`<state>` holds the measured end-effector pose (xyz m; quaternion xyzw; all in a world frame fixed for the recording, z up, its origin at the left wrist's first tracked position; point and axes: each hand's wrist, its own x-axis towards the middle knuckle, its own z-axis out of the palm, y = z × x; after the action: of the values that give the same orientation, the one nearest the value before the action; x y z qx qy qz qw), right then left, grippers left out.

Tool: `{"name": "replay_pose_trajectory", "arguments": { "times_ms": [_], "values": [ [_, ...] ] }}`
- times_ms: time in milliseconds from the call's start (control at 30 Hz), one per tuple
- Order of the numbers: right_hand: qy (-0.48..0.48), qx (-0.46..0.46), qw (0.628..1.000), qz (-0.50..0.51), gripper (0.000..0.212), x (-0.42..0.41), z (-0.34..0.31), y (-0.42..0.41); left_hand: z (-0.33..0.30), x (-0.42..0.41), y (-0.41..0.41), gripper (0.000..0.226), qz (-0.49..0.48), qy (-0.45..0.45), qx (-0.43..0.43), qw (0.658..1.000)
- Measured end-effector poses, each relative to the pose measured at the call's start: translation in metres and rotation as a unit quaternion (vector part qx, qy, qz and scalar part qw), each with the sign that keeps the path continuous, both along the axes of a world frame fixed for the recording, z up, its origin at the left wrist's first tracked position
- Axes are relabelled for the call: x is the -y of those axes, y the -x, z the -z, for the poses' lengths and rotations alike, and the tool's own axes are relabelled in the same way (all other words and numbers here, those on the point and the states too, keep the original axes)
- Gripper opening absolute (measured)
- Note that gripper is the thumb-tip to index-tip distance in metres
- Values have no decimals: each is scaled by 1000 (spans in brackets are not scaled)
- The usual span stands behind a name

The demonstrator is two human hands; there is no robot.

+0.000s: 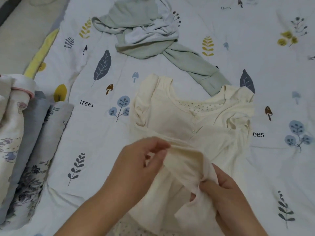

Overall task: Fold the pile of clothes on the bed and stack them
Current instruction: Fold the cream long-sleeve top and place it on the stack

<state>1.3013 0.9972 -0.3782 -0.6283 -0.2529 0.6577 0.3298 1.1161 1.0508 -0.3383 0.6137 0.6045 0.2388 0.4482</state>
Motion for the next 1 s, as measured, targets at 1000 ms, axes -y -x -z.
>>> {"name": "replay_pose_trajectory", "arguments": {
  "times_ms": [1000],
  "values": [
    [121,362,901,-205,15,17,47,-33,50,-208,30,27,154,-72,-308,936]
  ]
}}
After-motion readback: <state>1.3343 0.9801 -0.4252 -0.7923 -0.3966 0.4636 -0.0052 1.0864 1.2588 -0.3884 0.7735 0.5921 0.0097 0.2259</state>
